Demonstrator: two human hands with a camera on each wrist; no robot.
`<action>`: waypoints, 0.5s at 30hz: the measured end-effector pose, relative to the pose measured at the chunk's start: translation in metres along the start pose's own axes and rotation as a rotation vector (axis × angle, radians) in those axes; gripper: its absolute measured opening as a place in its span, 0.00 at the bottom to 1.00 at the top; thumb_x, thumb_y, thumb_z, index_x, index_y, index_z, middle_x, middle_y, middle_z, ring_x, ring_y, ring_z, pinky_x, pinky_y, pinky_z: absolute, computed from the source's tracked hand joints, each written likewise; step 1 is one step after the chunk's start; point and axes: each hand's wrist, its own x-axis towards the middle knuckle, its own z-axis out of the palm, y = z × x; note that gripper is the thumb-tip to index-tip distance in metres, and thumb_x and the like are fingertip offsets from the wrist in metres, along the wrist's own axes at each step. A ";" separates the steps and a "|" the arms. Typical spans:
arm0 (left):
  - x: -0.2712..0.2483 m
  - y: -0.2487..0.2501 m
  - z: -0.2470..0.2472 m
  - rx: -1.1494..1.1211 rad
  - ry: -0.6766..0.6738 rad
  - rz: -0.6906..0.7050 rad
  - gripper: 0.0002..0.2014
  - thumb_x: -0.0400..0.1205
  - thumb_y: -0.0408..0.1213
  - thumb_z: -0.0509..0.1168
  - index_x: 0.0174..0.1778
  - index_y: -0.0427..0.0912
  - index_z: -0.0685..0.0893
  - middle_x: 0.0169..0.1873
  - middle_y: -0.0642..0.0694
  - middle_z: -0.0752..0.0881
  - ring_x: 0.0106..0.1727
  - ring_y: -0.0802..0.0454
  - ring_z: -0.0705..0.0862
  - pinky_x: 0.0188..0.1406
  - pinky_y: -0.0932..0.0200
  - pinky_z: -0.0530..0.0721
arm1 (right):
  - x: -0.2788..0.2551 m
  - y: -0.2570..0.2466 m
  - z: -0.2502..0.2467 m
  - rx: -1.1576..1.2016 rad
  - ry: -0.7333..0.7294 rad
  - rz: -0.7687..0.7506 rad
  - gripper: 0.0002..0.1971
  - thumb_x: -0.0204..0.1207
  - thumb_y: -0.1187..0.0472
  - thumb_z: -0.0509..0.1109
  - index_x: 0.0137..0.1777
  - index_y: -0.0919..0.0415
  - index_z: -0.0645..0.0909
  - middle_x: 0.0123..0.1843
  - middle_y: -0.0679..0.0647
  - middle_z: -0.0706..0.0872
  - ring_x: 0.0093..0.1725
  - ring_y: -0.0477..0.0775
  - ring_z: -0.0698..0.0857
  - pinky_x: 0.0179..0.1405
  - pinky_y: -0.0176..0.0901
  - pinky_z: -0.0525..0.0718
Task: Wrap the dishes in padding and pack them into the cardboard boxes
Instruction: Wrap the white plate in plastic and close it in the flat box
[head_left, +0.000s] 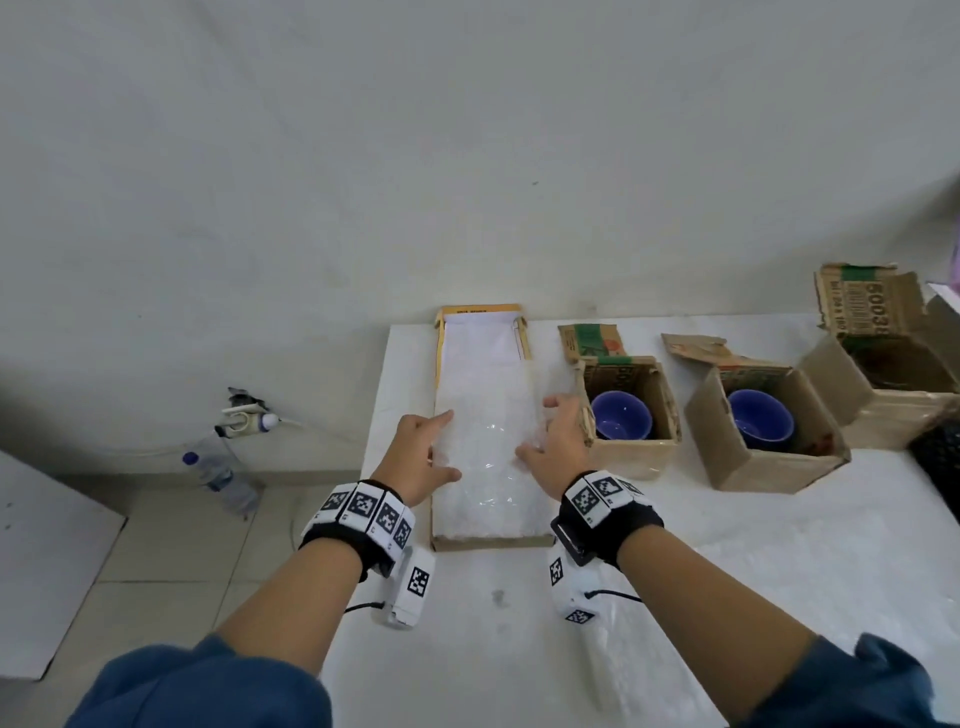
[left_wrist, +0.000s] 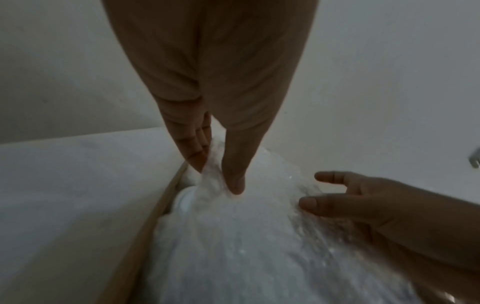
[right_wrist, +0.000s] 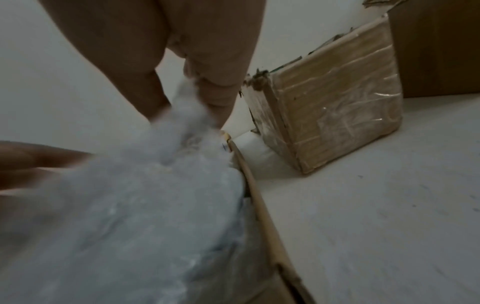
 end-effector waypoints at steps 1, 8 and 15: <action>0.004 -0.004 0.001 0.035 -0.027 -0.015 0.40 0.74 0.36 0.75 0.80 0.47 0.63 0.65 0.47 0.65 0.51 0.54 0.76 0.62 0.62 0.78 | 0.002 -0.001 0.002 -0.012 -0.019 0.006 0.32 0.72 0.71 0.72 0.72 0.61 0.59 0.56 0.50 0.67 0.47 0.42 0.73 0.42 0.17 0.68; 0.008 -0.017 0.011 0.509 -0.035 0.187 0.38 0.78 0.51 0.67 0.80 0.42 0.60 0.80 0.41 0.49 0.78 0.41 0.56 0.77 0.46 0.64 | 0.000 0.019 0.012 -0.729 -0.262 -0.287 0.45 0.69 0.45 0.76 0.81 0.52 0.54 0.84 0.60 0.40 0.83 0.64 0.44 0.82 0.60 0.53; 0.021 -0.028 0.010 0.758 -0.401 0.282 0.67 0.54 0.84 0.43 0.83 0.42 0.44 0.84 0.49 0.42 0.84 0.52 0.40 0.81 0.42 0.34 | 0.021 0.031 0.019 -0.941 -0.562 -0.196 0.61 0.64 0.44 0.79 0.83 0.54 0.37 0.84 0.60 0.35 0.84 0.60 0.35 0.82 0.63 0.39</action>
